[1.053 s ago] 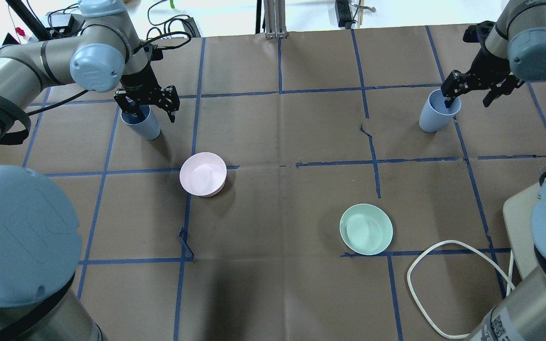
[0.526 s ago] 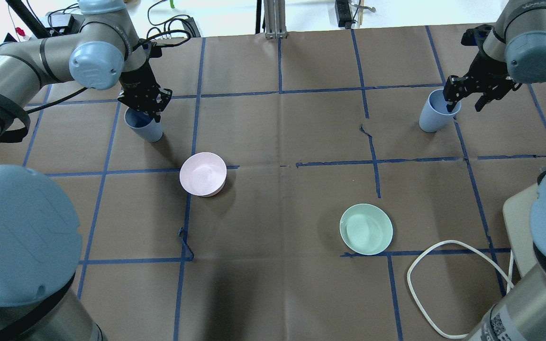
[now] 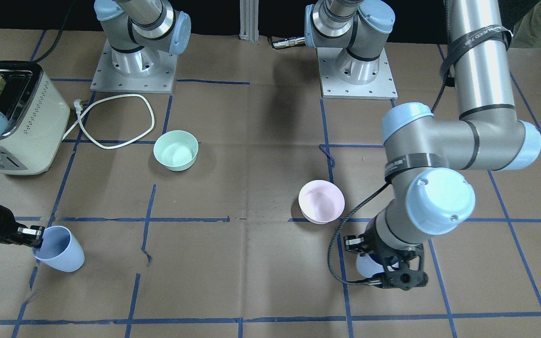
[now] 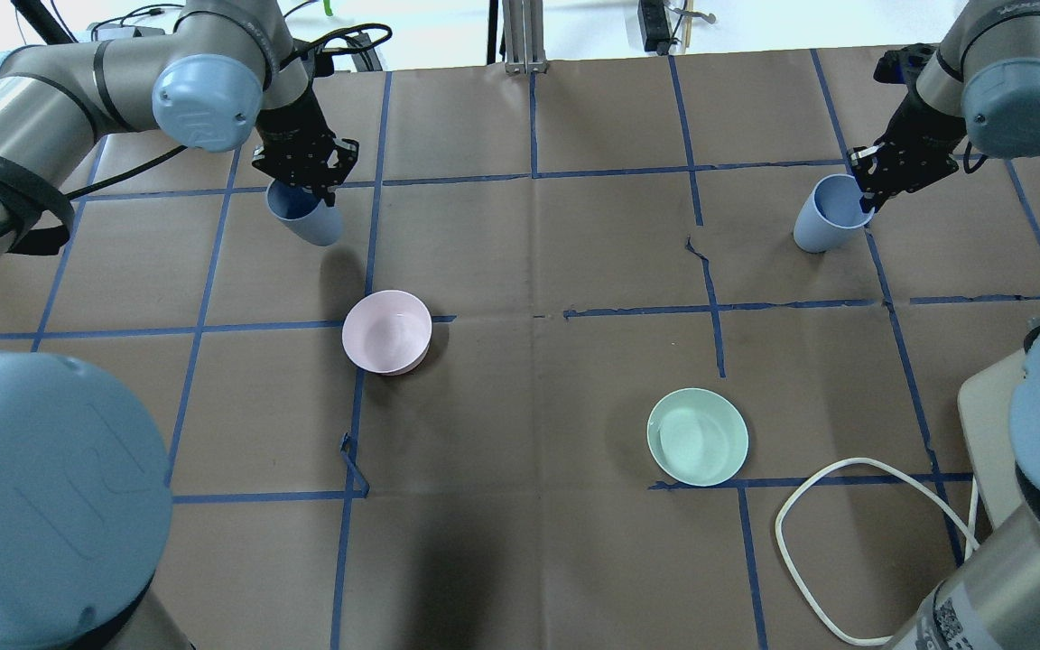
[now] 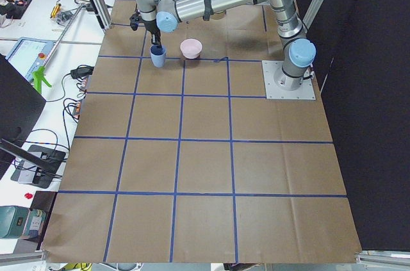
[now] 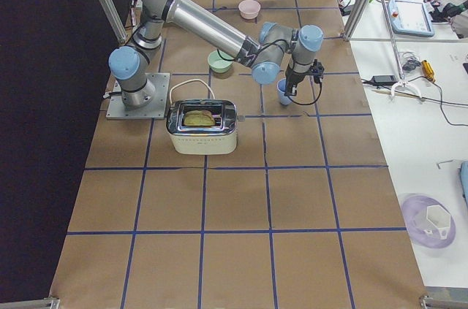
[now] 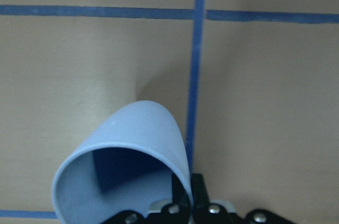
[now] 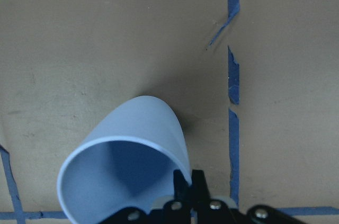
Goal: Stack blue cups with both arms
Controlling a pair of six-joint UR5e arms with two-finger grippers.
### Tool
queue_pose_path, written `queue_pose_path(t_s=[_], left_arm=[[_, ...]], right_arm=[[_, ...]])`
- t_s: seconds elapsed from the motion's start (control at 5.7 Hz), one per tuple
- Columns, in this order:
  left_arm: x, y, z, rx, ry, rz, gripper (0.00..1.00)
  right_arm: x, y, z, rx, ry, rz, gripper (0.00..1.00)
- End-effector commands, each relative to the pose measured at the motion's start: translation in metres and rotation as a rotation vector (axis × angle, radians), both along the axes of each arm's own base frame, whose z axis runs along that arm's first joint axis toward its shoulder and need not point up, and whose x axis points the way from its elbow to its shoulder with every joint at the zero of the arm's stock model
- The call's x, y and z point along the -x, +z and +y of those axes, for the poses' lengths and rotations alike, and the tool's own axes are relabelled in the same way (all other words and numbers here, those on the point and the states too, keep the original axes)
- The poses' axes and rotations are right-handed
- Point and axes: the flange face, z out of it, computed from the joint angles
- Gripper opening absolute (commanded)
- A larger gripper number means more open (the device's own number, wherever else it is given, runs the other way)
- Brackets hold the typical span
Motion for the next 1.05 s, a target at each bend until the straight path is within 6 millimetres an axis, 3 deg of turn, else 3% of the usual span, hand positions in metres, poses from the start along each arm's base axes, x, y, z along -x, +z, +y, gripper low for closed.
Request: queue_pose_path(t_s=[0.0, 0.18, 0.35, 0.53, 0.7, 0.88], left_arm=[[0.116, 0.009, 0.014, 0.033, 0.127, 0.015, 0.01], [0.174, 0.003, 0.022, 0.099, 0.18, 0.061, 0.01], [0.212, -0.01, 0.03, 0.121, 0.236, 0.121, 0.01], [0.219, -0.019, 0.034, 0.109, 0.227, 0.115, 0.02], [0.22, -0.022, 0.035, 0.103, 0.225, 0.114, 0.04], [0.222, -0.029, 0.035, 0.094, 0.225, 0.115, 0.2]], right_arm=[[-0.001, 0.038, -0.007, 0.05, 0.0, 0.034, 0.07], [-0.005, 0.098, 0.001, 0.054, 0.001, 0.044, 0.07], [-0.012, 0.149, 0.014, 0.021, -0.009, 0.035, 0.08], [-0.022, 0.187, 0.041, -0.049, -0.064, 0.014, 0.08], [-0.024, 0.187, 0.045, -0.062, -0.09, 0.011, 0.08], [-0.024, 0.186, 0.045, -0.065, -0.091, 0.011, 0.08]])
